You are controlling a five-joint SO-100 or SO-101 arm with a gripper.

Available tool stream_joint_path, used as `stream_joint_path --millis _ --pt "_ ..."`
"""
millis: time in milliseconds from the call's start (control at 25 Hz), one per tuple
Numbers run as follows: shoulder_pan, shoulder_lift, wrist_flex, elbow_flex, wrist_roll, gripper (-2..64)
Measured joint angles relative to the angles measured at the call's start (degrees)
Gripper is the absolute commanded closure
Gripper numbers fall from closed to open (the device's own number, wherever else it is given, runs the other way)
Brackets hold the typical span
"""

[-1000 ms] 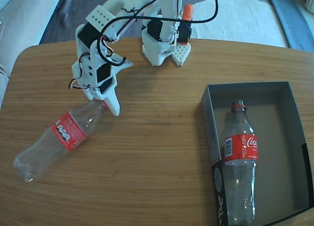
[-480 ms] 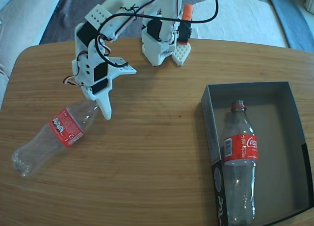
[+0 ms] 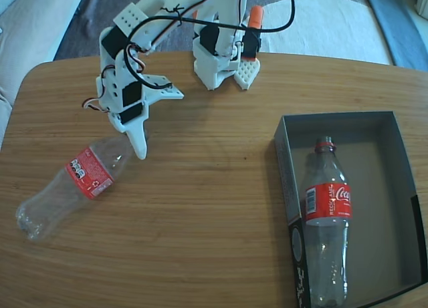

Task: Grasp the bottles and put them in the box.

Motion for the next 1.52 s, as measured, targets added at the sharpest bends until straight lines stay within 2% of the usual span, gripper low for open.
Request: stream_joint_path --millis 400,640,800,880,1000,1120,1400,1520 --pt "0.1 -2.2 0.0 0.0 0.0 21.4" --pt "1.2 -6.1 -5.6 0.0 0.0 21.4" --pt "0.7 -7.3 -6.0 -0.4 0.0 21.5" --pt "1.1 -8.0 -6.0 -1.1 0.0 25.1" --pt "1.3 -8.1 -6.0 -1.3 0.0 35.6" --pt "1.0 -8.1 -6.0 -1.3 0.0 43.1" --pt "1.1 -8.1 -6.3 -1.4 -0.6 58.0" --pt "1.1 -8.2 -5.9 -1.4 -0.5 60.3"
